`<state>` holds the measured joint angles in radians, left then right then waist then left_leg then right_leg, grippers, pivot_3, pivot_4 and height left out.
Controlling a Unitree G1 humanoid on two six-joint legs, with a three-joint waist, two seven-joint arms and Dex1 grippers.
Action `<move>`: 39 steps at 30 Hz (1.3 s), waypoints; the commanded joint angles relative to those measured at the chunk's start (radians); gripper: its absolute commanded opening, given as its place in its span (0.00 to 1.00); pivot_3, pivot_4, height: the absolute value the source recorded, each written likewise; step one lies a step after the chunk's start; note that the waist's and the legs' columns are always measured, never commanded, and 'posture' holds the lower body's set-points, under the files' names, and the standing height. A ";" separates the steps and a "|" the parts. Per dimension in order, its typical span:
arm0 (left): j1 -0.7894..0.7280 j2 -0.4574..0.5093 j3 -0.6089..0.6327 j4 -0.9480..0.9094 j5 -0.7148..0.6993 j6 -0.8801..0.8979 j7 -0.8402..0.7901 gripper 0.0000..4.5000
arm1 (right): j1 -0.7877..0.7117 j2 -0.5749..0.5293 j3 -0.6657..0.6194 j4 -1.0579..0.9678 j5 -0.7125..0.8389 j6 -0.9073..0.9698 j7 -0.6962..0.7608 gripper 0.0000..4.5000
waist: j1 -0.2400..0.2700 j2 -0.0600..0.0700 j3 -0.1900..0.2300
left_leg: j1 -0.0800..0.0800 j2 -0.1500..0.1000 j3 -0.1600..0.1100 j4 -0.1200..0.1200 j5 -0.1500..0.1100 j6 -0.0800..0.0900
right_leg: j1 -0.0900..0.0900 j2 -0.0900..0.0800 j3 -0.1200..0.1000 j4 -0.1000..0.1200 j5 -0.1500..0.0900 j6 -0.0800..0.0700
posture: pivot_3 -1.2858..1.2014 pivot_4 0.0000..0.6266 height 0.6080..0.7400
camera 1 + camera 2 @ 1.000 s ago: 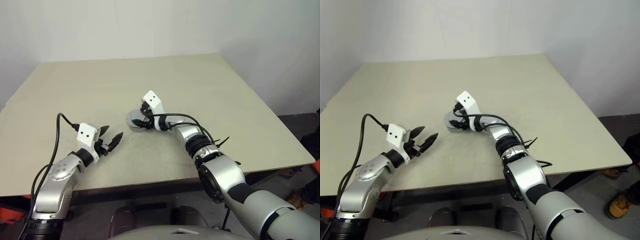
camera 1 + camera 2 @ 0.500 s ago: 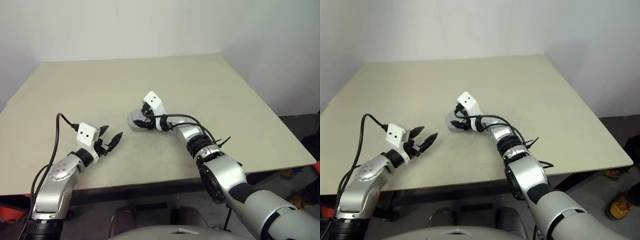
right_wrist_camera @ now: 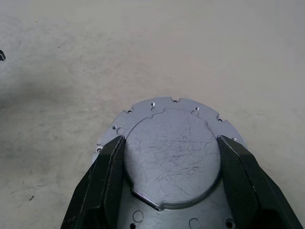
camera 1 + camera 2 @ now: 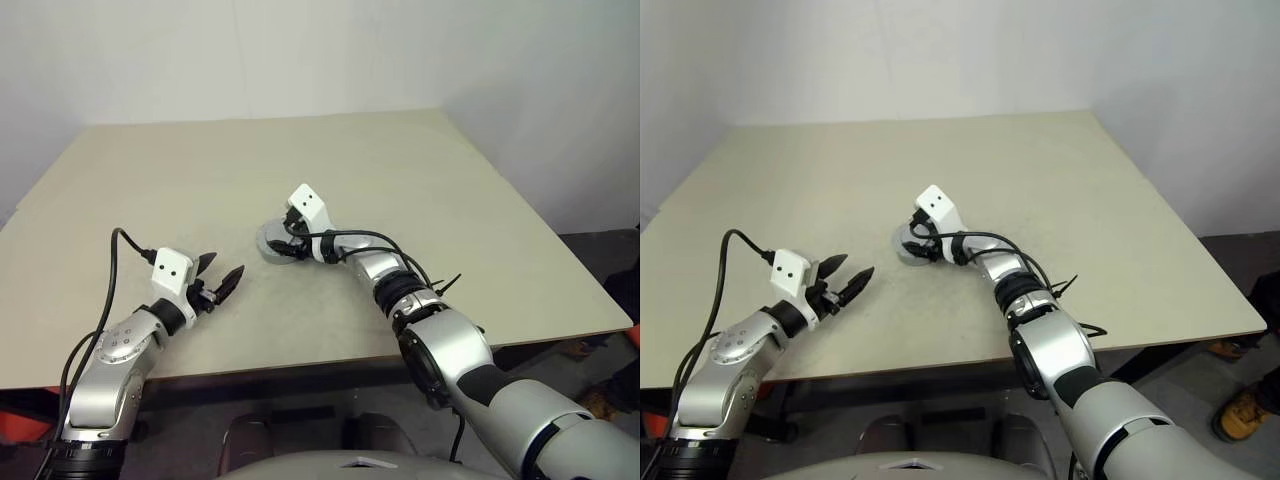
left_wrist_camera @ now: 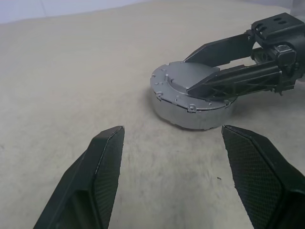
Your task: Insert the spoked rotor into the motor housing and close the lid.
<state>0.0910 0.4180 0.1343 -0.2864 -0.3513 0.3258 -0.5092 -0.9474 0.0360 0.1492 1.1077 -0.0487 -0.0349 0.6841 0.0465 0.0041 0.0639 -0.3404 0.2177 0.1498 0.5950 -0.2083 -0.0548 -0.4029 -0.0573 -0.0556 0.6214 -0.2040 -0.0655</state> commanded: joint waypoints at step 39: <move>0.011 -0.010 0.005 -0.045 0.000 -0.018 0.009 0.77 | 0.013 -0.007 -0.028 -0.231 0.069 0.186 0.020 0.65 | -0.002 0.000 0.000 | -0.006 0.000 0.000 -0.001 0.000 0.000 | -0.005 0.001 0.000 -0.002 0.001 -0.002 | 0.52 0.00 1.00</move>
<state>0.1080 0.4063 0.1308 -0.2905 -0.3502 0.3256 -0.5002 -0.9096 0.0280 0.1306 0.9258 0.0110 0.1659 0.7156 0.0446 0.0045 0.0644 -0.3459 0.2177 0.1498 0.5939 -0.2084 -0.0546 -0.4083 -0.0566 -0.0556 0.6193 -0.2028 -0.0675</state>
